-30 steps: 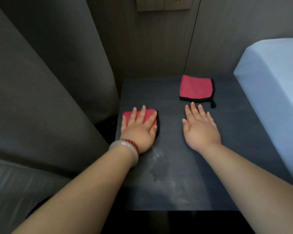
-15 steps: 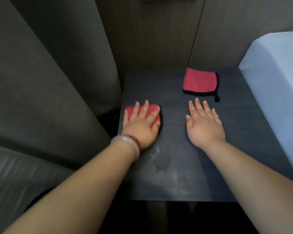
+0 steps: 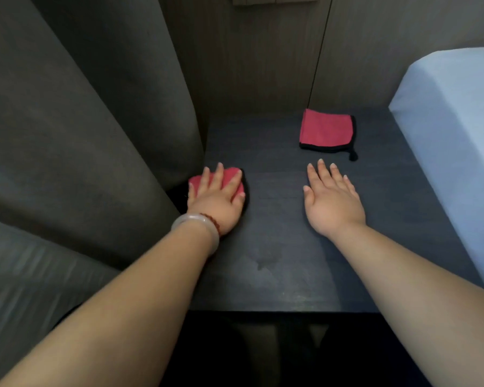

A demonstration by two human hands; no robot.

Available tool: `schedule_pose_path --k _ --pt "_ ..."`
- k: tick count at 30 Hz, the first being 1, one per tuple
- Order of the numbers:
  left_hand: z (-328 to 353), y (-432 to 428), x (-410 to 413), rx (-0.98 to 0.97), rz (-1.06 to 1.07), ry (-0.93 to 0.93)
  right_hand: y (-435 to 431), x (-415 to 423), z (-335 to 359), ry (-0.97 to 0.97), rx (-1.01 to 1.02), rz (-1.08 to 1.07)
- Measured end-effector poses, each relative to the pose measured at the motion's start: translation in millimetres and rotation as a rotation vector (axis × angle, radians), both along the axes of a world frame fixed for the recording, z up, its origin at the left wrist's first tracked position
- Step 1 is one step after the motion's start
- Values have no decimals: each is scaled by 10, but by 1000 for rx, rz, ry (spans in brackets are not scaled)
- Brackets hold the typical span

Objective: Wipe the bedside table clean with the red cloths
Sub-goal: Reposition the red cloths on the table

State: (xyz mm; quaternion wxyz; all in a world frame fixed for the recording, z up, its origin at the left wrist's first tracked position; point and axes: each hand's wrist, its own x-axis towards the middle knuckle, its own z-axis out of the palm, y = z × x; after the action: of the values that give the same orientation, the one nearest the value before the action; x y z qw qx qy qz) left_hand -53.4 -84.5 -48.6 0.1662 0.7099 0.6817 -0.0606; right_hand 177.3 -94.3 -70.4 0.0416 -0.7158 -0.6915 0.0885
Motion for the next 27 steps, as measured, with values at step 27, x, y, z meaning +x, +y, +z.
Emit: schedule_pose_path --k 27 --pt "34 -1038 55 26 -85 -20 -385 155 47 77 5 140"
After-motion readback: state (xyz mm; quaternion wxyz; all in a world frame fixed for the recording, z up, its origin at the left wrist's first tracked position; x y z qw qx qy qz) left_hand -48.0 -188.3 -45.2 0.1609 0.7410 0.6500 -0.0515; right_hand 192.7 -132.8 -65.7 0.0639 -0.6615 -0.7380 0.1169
